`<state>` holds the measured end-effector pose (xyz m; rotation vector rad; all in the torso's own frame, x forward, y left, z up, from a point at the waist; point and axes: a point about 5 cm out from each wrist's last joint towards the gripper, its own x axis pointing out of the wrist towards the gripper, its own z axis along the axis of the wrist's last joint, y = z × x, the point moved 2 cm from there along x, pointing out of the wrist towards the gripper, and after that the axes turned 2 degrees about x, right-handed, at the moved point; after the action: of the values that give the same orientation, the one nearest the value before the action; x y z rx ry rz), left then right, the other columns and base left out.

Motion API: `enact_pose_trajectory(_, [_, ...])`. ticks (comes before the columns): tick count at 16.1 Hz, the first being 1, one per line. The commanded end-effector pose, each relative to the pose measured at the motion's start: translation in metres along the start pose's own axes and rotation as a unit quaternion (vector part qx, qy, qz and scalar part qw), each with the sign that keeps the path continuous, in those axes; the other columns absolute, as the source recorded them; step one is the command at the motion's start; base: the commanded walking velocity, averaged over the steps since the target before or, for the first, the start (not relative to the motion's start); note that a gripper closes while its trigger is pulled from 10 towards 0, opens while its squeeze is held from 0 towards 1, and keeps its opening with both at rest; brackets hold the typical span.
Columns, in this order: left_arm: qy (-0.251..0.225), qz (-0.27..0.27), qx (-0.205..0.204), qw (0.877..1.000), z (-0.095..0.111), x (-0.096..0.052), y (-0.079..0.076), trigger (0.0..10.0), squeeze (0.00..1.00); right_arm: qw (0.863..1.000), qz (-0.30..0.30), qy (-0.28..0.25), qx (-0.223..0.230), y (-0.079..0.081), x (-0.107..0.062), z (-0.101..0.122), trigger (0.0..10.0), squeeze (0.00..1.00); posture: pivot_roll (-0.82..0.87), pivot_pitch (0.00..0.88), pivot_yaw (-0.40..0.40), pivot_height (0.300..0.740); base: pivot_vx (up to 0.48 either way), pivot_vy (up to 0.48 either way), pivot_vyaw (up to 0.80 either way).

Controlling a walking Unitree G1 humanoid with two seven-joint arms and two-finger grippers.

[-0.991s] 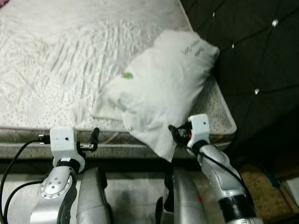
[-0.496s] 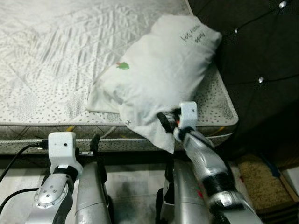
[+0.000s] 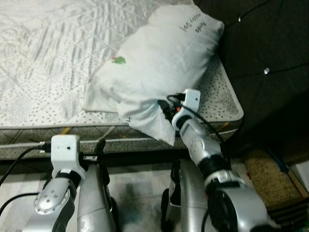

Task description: Clean up the room

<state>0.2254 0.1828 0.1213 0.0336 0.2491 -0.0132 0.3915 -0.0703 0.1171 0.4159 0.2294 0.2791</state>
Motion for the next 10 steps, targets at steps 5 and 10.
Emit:
enact_pose_trajectory(5, [-0.005, -0.002, -0.008, 1.0, 0.002, 0.004, -0.001, 10.0, 0.0, 0.999, -0.026, -0.035, 0.015, -0.016, 0.007, 0.034, 0.0, 0.0, 0.16, 0.185, -0.096, 0.529, 0.0, 0.0, 0.0])
enact_pose_trajectory(10, [-0.013, -0.004, -0.016, 1.0, 0.004, 0.013, -0.007, 10.0, 0.0, 0.999, -0.034, -0.041, 0.002, -0.023, 0.01, 0.053, 0.0, 0.0, 0.14, 0.159, -0.114, 0.529, 0.0, 0.0, 0.0])
